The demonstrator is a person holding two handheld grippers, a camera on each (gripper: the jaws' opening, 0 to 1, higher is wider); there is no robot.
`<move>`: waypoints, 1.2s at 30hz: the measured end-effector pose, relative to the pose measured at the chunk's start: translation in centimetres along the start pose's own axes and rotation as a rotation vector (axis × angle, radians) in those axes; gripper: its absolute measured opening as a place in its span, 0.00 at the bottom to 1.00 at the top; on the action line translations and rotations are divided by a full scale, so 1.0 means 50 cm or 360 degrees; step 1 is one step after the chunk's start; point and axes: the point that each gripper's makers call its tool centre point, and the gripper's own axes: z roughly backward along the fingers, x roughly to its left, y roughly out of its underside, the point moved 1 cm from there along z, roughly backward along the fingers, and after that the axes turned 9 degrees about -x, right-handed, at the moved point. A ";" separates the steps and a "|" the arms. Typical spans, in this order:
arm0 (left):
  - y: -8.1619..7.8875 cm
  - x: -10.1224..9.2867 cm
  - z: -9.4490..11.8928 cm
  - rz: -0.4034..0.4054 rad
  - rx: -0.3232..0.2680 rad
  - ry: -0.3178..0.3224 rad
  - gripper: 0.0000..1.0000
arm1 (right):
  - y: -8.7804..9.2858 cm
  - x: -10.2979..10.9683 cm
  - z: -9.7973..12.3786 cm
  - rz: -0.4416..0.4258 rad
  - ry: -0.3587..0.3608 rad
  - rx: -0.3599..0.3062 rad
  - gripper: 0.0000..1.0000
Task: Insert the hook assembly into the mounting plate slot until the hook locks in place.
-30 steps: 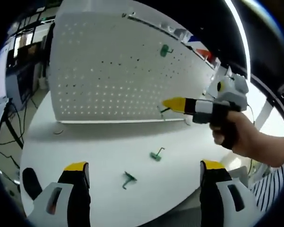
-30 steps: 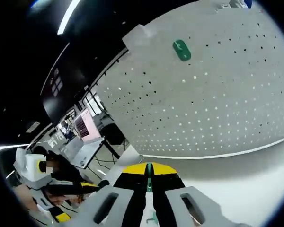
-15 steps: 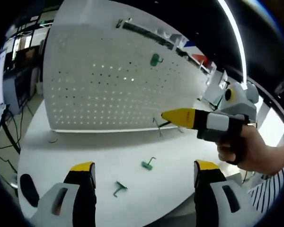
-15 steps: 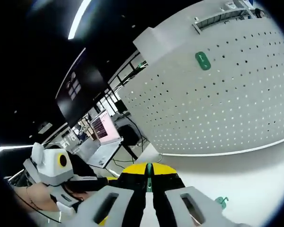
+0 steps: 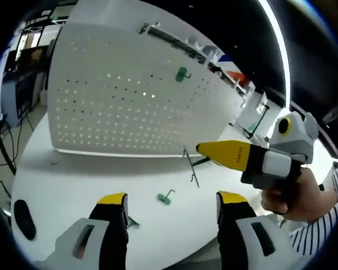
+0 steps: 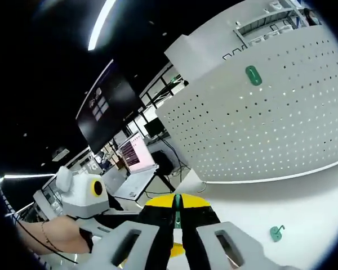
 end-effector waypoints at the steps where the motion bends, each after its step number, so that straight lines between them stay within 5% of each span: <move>1: -0.001 -0.001 0.000 0.0012 -0.0004 0.0003 0.61 | 0.001 0.003 0.000 0.0001 -0.0005 0.0001 0.00; 6: -0.003 -0.007 0.000 0.0074 -0.0032 0.0015 0.46 | 0.008 0.014 -0.001 0.0027 -0.0029 0.0008 0.00; 16: -0.015 -0.018 0.007 0.0182 -0.0059 0.0072 0.37 | 0.005 0.031 0.000 0.0092 -0.0071 -0.0006 0.00; 36: -0.023 -0.043 0.013 0.0203 -0.0063 0.0196 0.05 | 0.006 0.063 -0.001 0.0191 -0.0119 -0.0043 0.00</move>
